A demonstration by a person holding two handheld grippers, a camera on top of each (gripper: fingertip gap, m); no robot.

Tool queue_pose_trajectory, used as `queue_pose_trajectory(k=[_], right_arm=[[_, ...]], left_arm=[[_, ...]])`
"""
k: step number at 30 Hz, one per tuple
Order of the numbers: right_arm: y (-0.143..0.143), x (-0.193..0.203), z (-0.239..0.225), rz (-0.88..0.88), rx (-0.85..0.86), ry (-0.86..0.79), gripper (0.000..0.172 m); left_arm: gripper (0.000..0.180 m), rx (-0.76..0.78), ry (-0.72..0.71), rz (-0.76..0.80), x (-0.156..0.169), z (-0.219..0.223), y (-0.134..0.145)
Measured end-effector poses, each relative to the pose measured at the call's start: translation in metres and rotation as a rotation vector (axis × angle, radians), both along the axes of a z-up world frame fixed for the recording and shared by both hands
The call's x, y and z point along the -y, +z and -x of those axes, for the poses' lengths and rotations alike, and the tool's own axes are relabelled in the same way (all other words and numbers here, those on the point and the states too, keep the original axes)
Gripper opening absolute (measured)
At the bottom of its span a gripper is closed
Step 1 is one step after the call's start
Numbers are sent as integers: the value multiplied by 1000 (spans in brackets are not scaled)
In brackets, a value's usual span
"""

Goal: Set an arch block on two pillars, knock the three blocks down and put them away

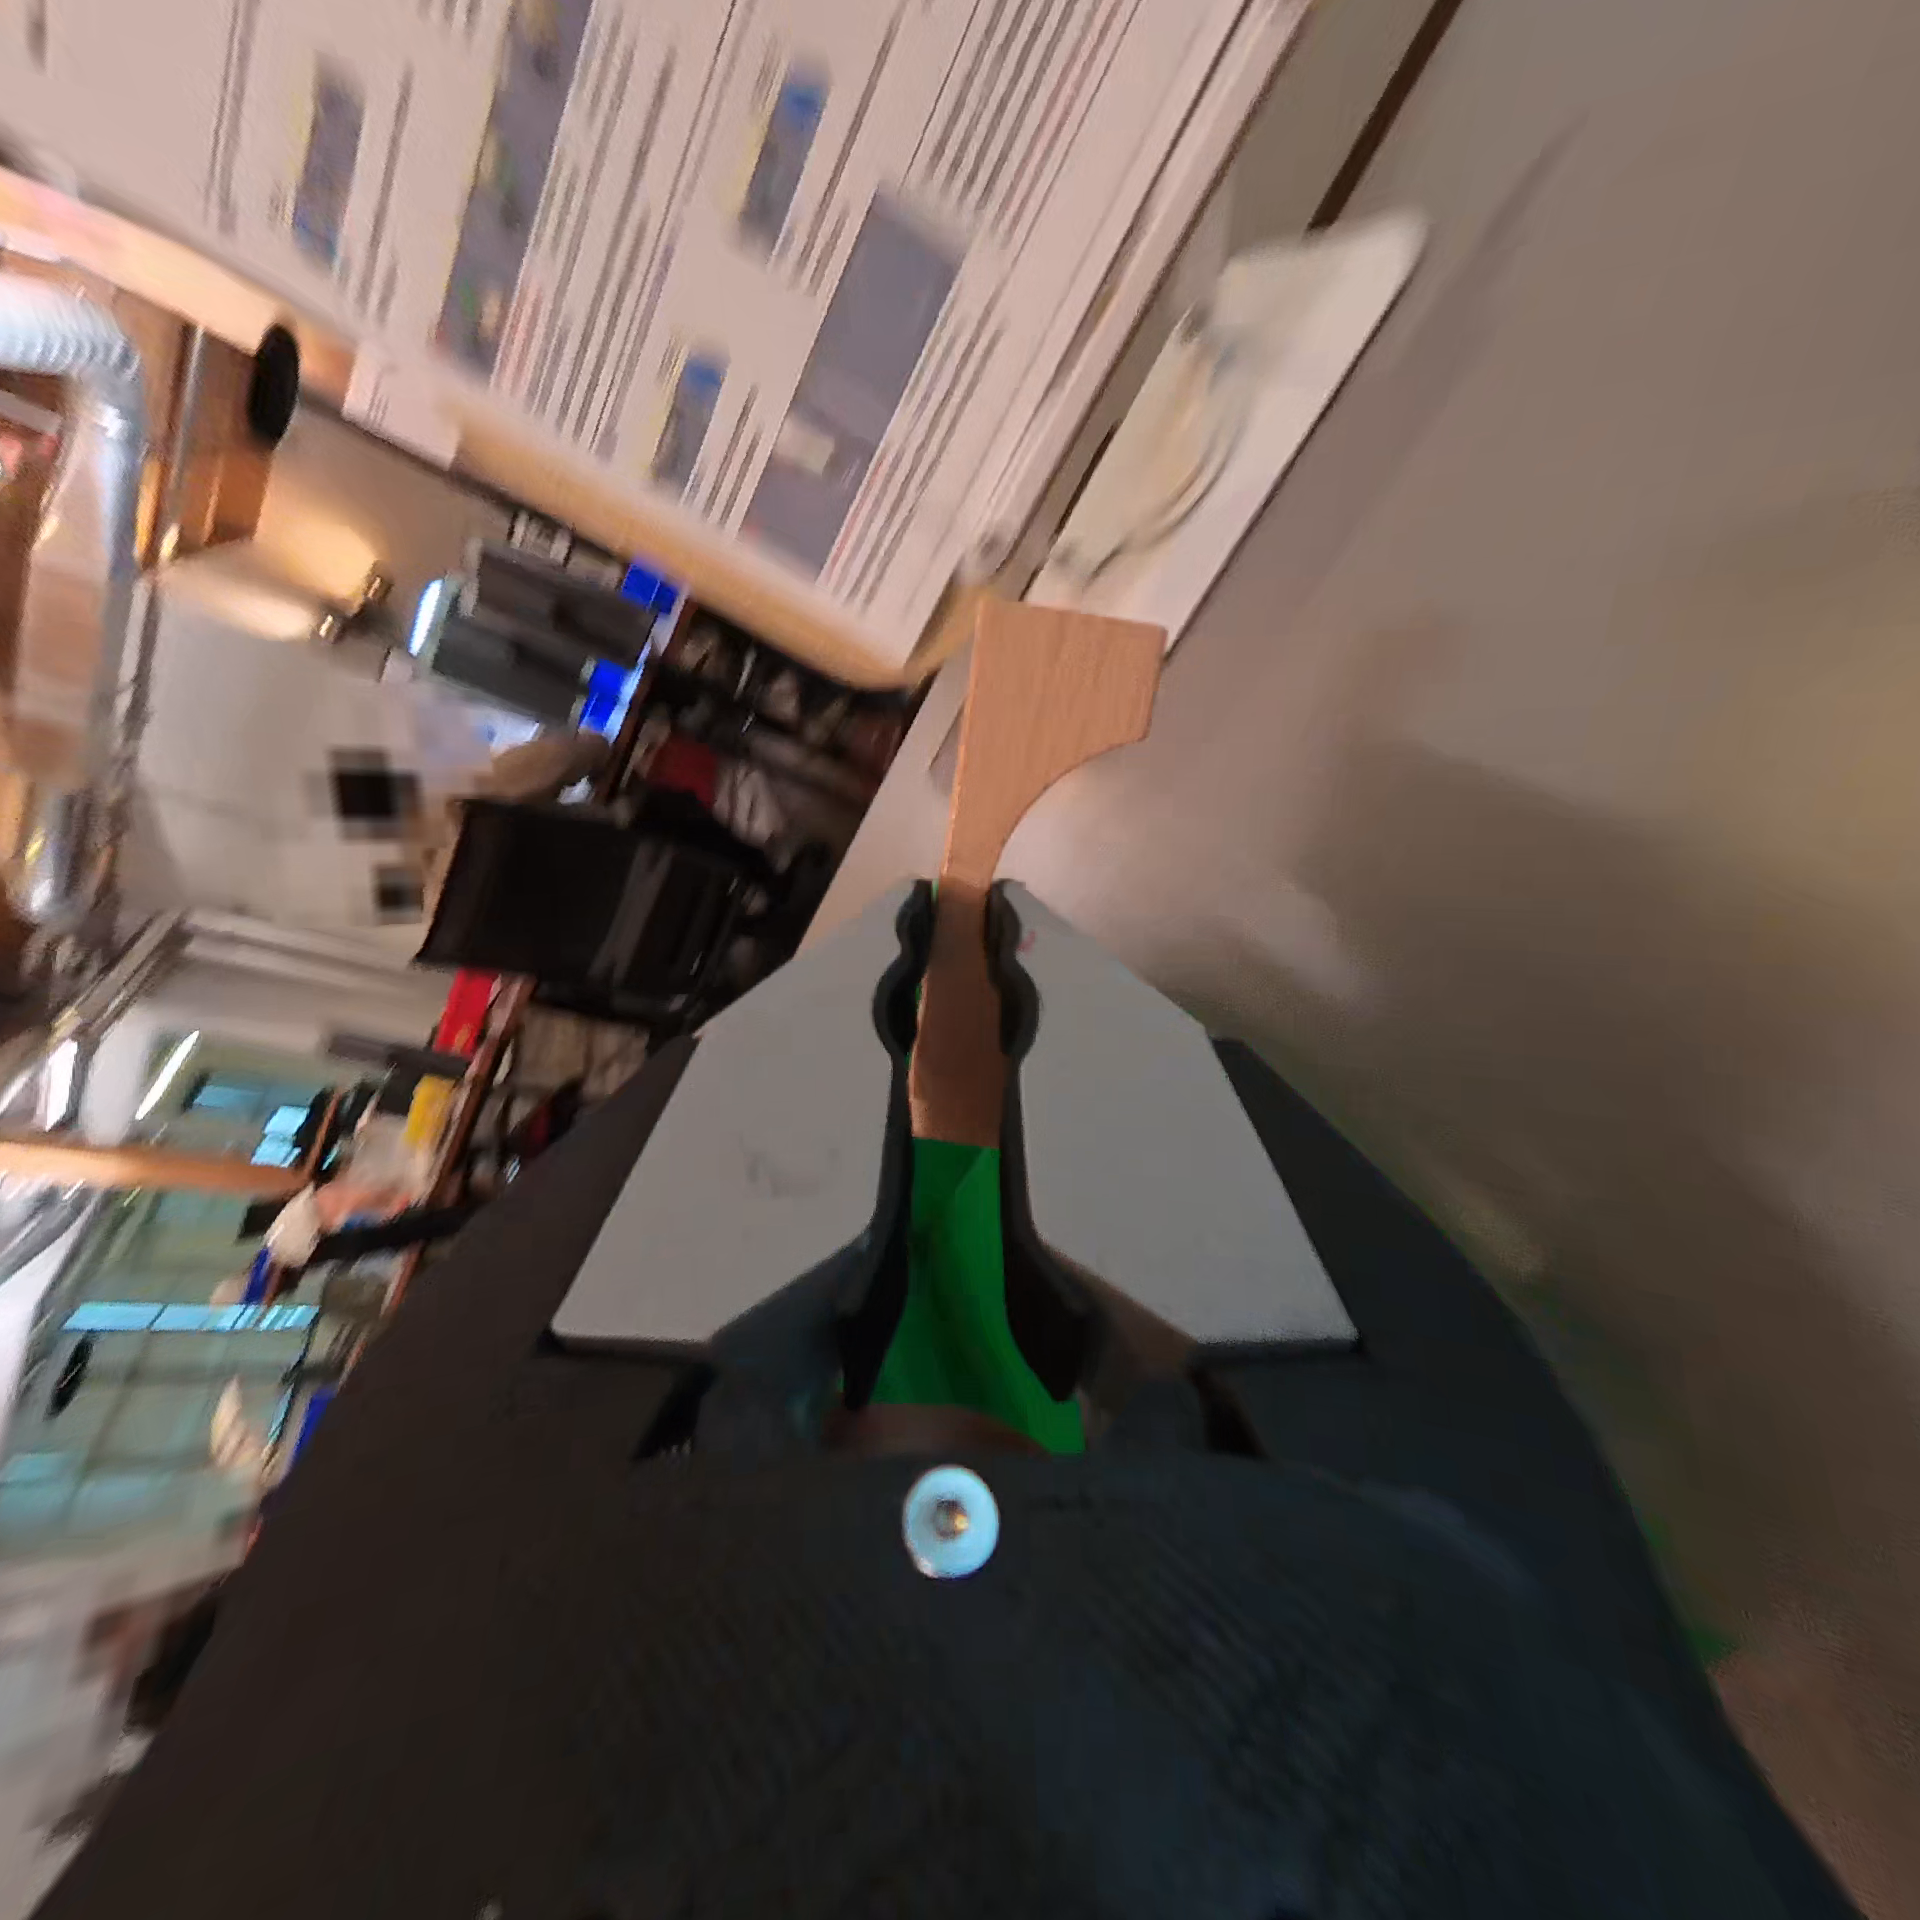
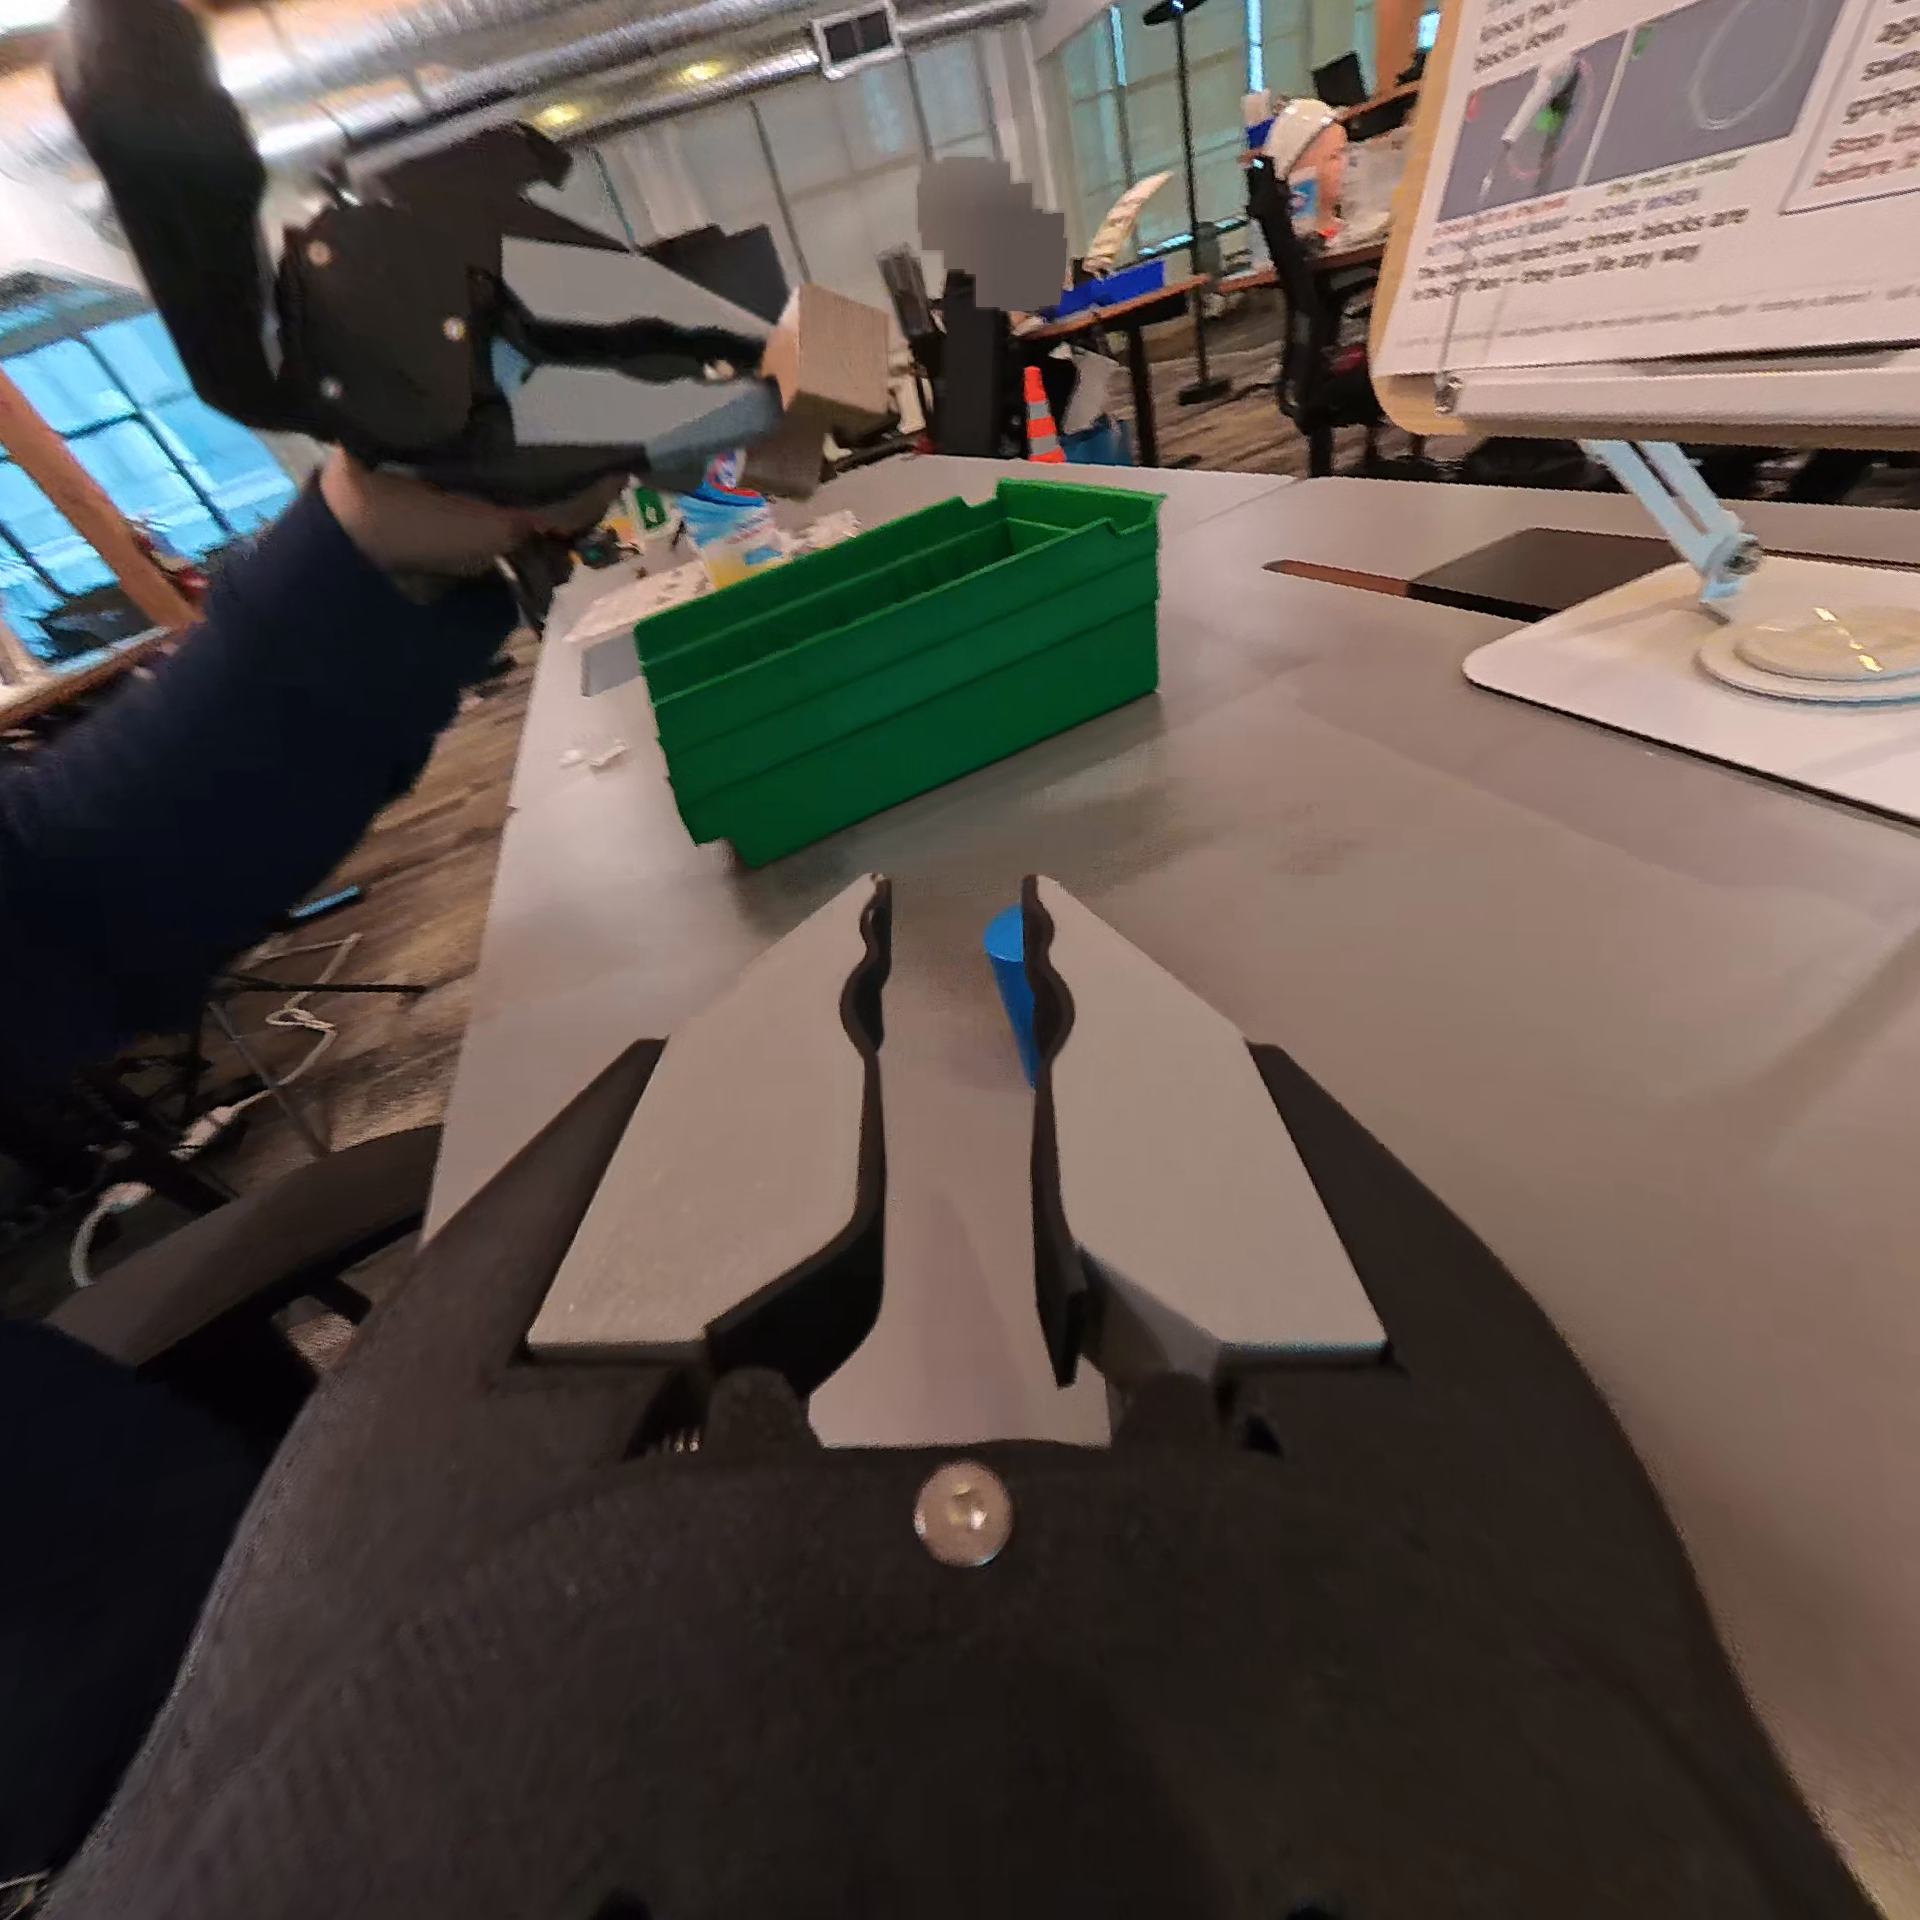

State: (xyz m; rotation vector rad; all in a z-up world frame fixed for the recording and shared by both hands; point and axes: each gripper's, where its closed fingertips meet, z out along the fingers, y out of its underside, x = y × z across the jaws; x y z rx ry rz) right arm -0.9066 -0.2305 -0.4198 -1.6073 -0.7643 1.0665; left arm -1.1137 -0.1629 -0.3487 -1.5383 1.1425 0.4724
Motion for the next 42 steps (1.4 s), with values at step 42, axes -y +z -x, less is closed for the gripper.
queue_pose_trajectory(k=[42], right_arm=[[12,16,-2,-27,-44,112,31]], left_arm=[[8,-59,-437,-280,73,-213,-56]])
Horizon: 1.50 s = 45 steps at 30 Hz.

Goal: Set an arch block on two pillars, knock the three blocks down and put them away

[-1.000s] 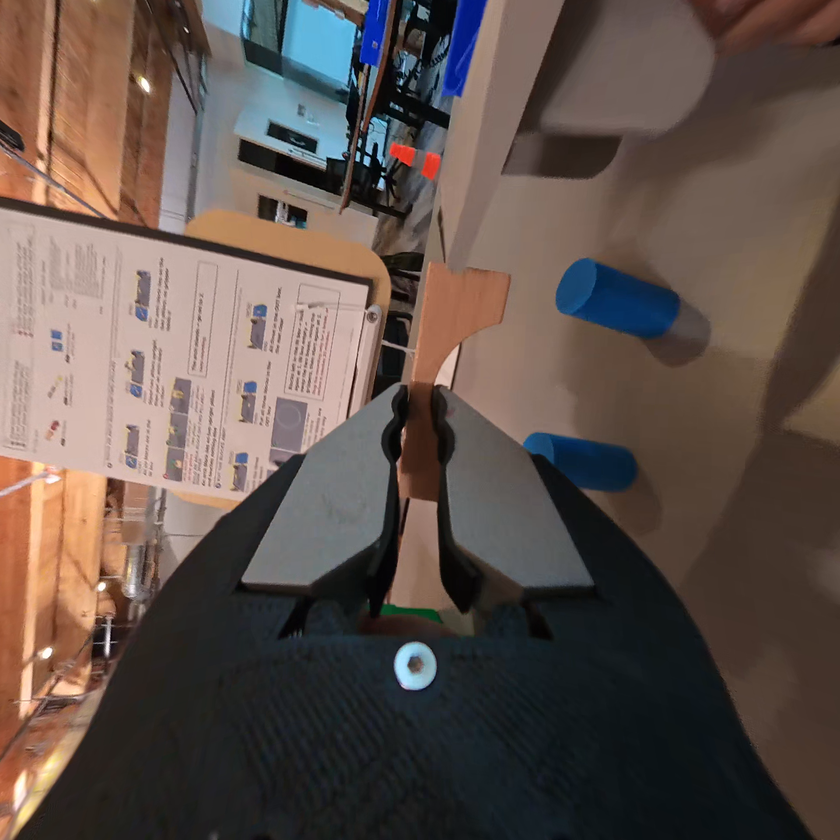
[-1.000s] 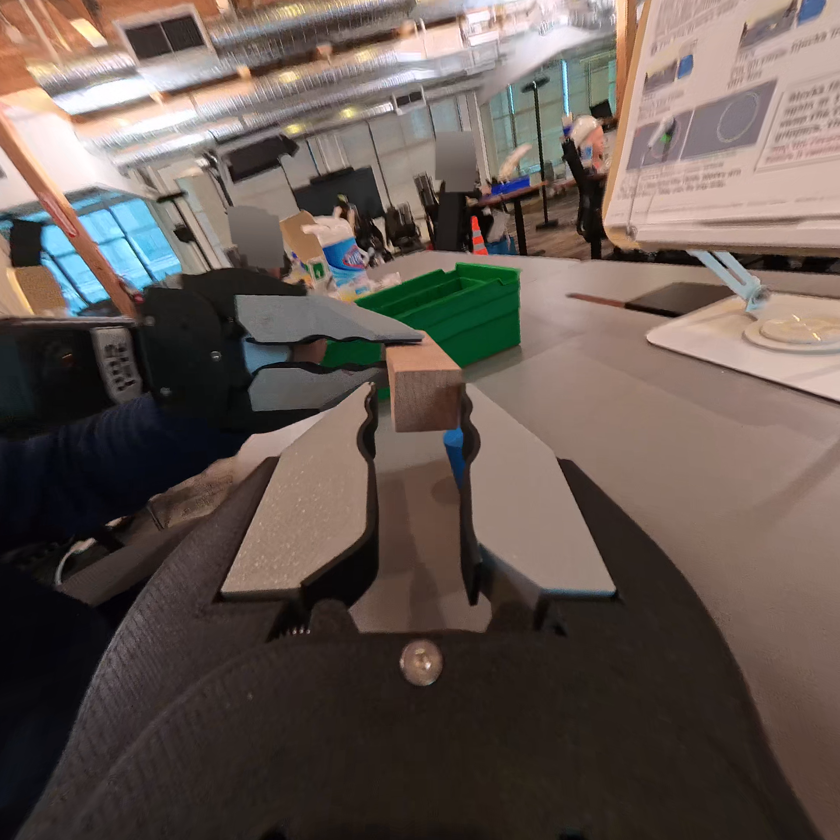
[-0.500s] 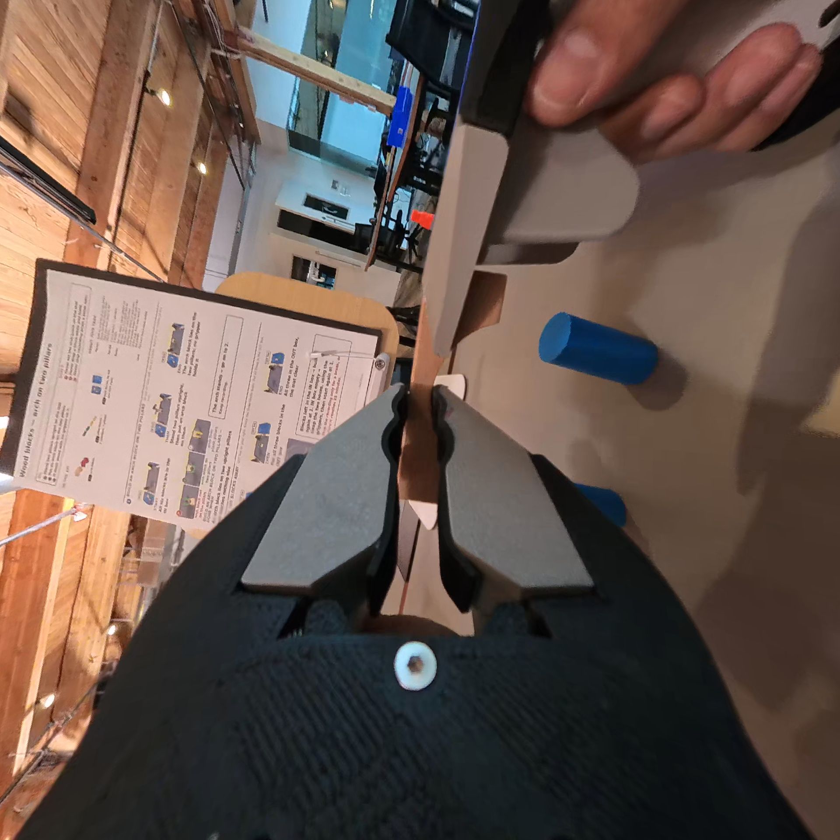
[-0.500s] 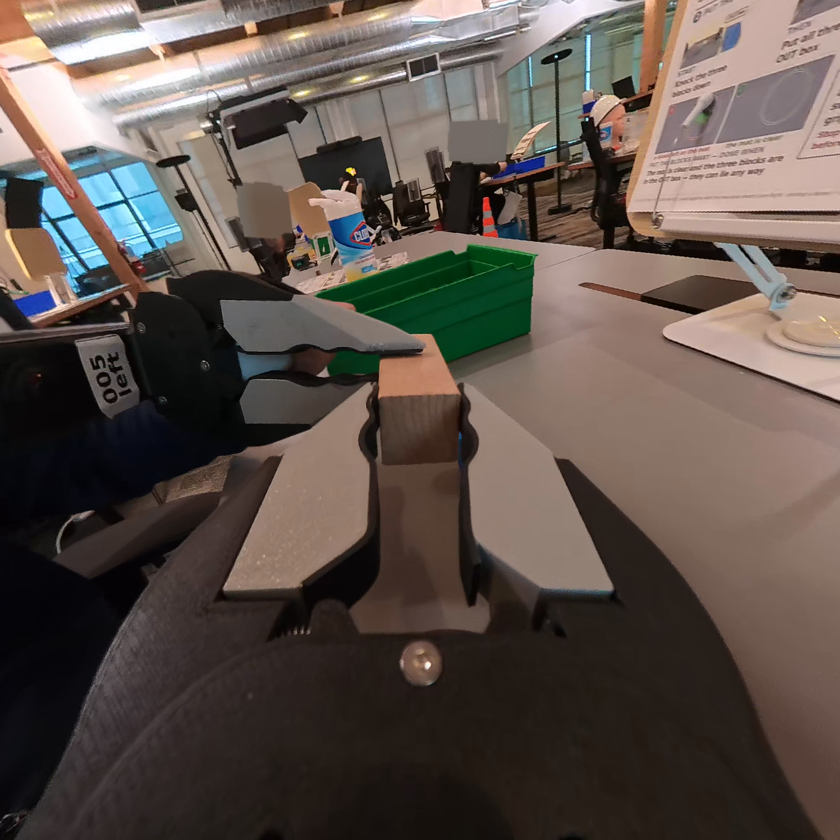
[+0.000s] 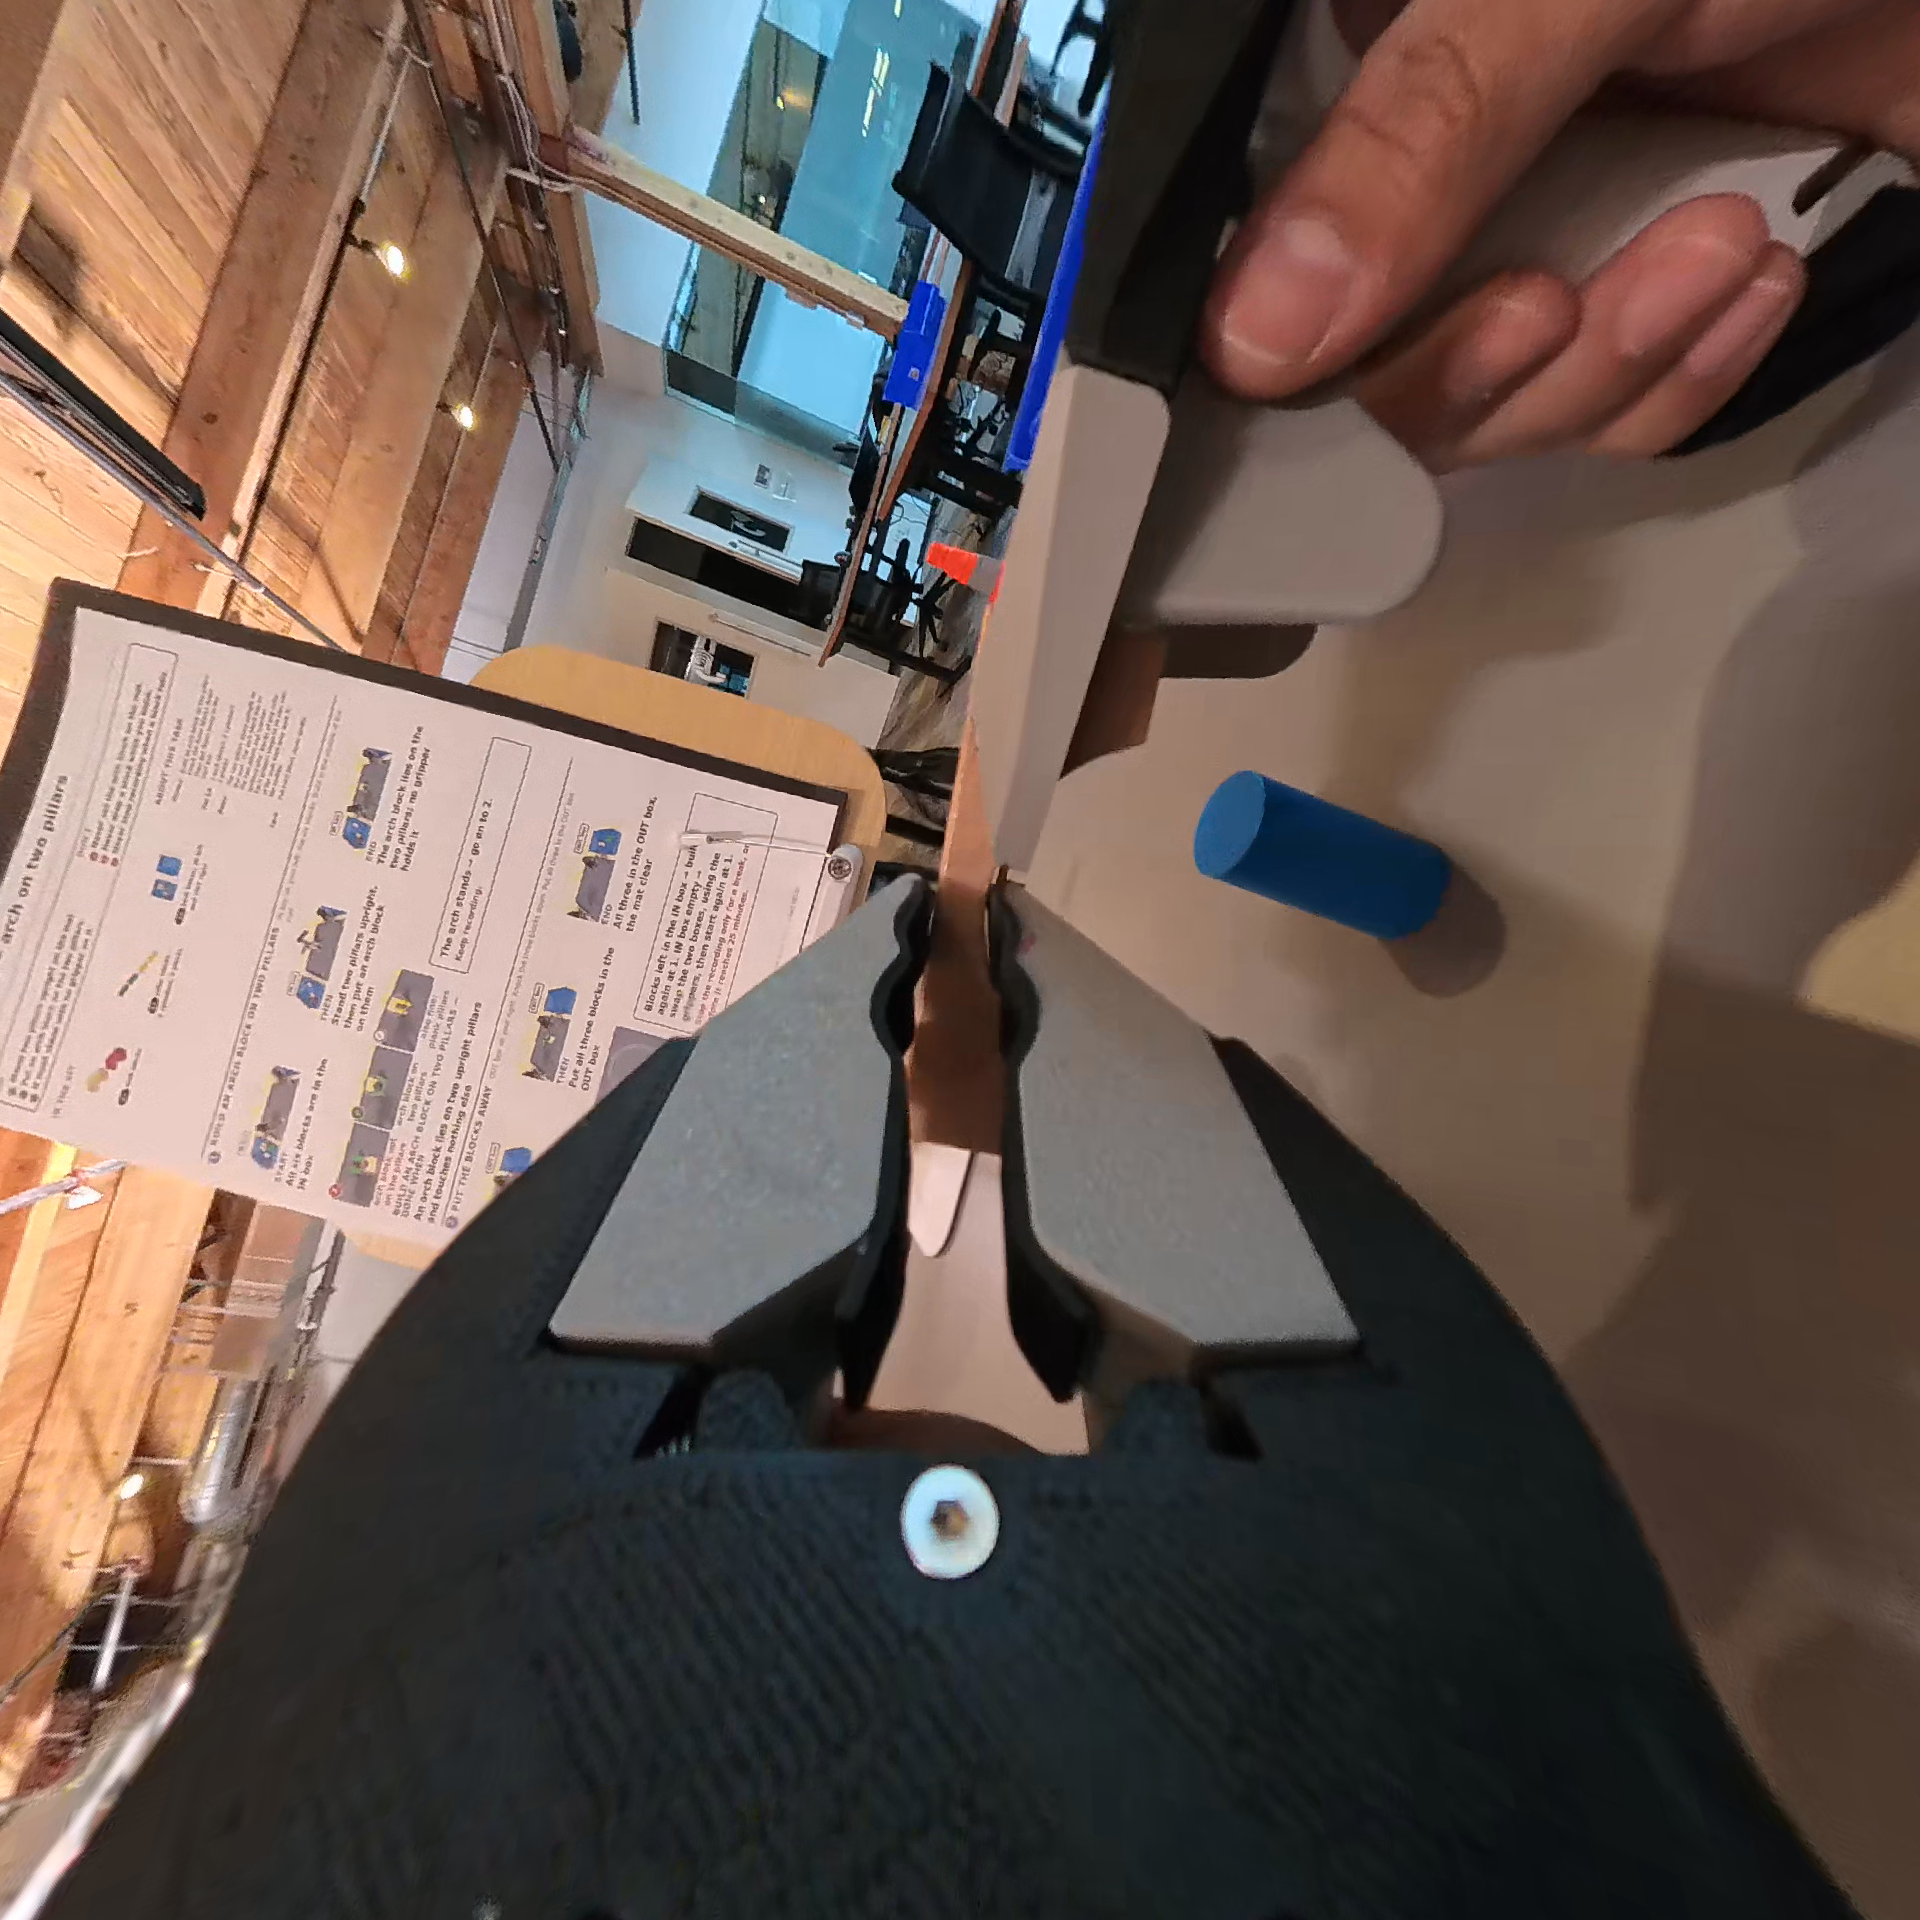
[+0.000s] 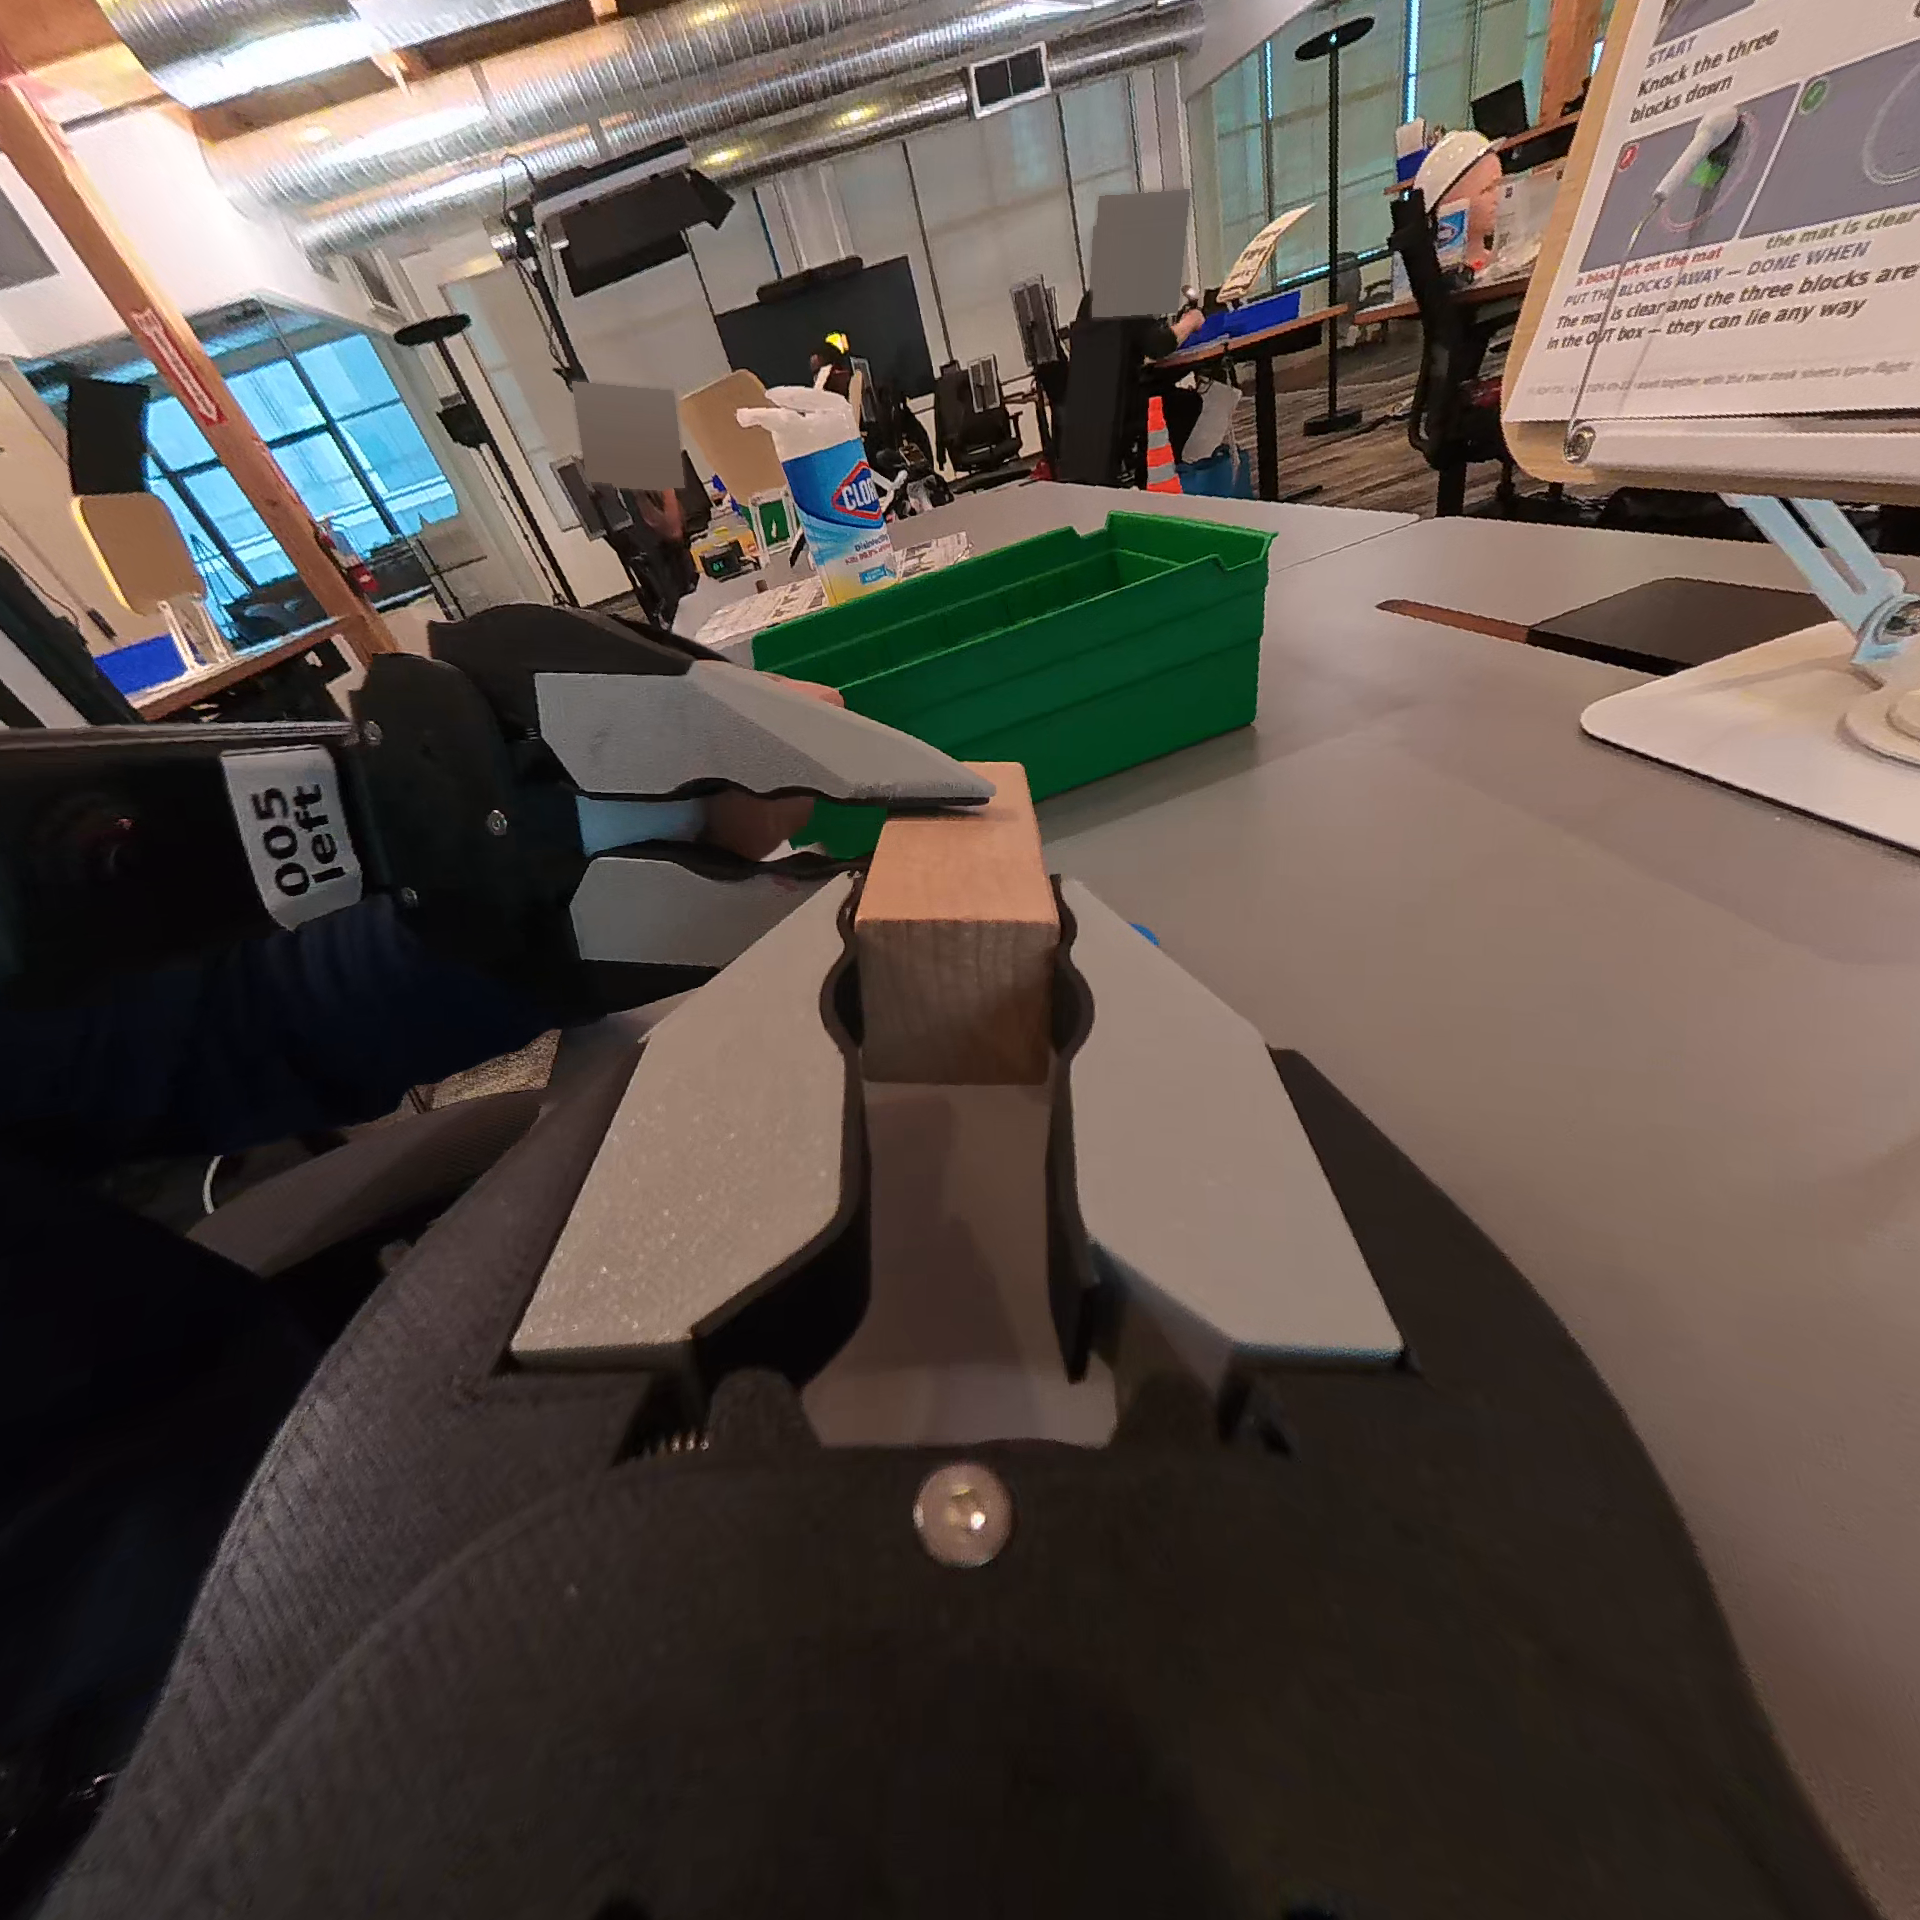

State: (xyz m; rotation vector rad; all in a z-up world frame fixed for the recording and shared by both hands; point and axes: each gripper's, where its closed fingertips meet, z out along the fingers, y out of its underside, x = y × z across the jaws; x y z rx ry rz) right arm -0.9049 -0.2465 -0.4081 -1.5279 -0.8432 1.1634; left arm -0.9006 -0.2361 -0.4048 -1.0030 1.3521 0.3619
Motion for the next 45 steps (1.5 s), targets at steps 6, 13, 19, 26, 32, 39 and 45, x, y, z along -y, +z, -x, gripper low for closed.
queue_pose_trajectory(k=[6,13,19,26,32,39,45], right_arm=[[3,-4,-6,30,-32,-11,30],[17,-4,-17,13,-113,-11,31],[35,8,-24,-59,-186,51,30],[29,12,-16,-74,-151,85,30],[23,24,-4,-97,-101,147,30],[22,21,-5,-102,-107,135,32],[14,8,-8,-77,-72,70,36]], left_arm=[[15,181,-89,184,11,8,13],[33,463,-209,659,13,26,23],[46,615,-320,913,4,24,24],[50,620,-460,1092,15,16,14],[37,641,-562,1181,29,18,11],[34,636,-580,1100,30,17,14],[33,628,-541,1003,22,18,10]])
